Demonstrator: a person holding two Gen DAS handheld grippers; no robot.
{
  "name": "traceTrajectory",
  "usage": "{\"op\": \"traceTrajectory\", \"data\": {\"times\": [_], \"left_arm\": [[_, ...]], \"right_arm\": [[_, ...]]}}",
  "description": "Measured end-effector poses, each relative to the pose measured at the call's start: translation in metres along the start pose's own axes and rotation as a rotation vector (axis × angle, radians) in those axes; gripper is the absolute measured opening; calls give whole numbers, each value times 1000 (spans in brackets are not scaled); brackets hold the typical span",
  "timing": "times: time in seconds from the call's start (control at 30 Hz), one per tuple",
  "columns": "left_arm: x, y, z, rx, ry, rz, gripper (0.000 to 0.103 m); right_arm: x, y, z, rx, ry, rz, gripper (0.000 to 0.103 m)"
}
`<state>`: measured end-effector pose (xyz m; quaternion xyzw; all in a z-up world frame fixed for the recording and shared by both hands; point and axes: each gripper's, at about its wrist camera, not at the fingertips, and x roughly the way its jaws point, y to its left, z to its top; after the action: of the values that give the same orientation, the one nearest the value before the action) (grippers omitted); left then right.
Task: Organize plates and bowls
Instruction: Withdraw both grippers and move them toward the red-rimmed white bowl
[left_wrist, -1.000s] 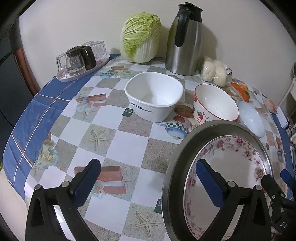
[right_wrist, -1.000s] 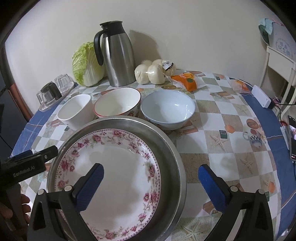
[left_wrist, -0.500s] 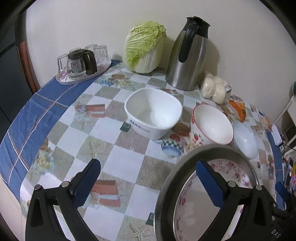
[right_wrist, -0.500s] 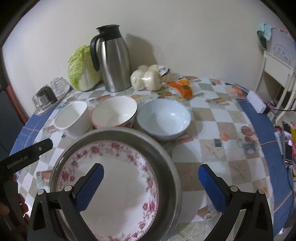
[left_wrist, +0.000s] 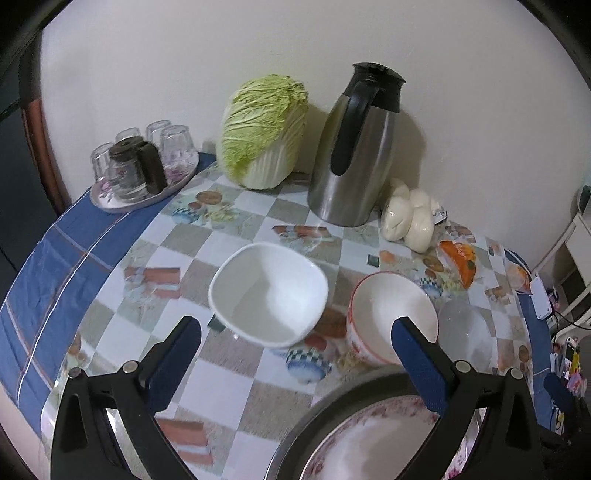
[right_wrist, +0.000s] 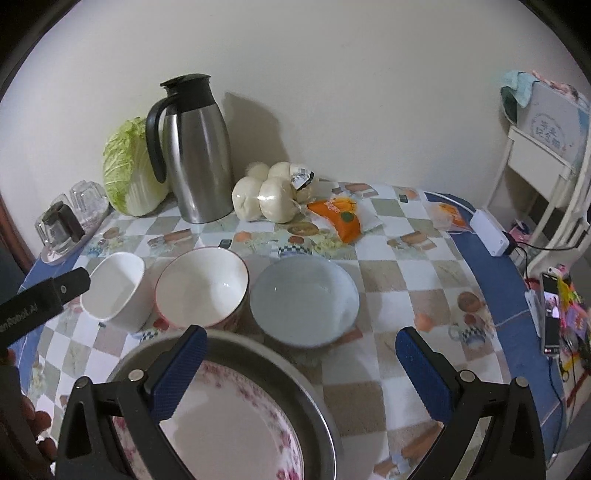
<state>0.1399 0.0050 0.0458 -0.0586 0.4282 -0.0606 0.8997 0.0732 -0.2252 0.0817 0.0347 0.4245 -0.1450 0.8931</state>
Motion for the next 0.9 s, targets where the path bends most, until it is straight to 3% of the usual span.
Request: {"op": "traceTrajectory", "data": {"times": [0.2, 0.33, 0.47, 0.67, 0.7, 0.77, 0.9], "left_arm": [[18, -3, 17, -31, 48, -51, 103], [23, -5, 24, -59, 56, -35, 102], [34, -5, 29, -87, 78, -84, 102], [46, -13, 34, -71, 98, -118, 100], [49, -14, 33, -68, 107, -132, 97], [54, -18, 33, -63, 130, -156, 81], [65, -26, 29, -42, 173, -174, 74]], "right_arm": [[20, 4, 19, 17, 41, 58, 103], [30, 2, 34, 36, 82, 77, 103], [38, -3, 43, 48, 92, 102, 103], [56, -1, 46, 34, 99, 80, 103], [60, 0, 46, 35, 103, 93, 100], [67, 2, 45, 31, 117, 111, 91], [80, 8, 42, 7, 149, 132, 76]]}}
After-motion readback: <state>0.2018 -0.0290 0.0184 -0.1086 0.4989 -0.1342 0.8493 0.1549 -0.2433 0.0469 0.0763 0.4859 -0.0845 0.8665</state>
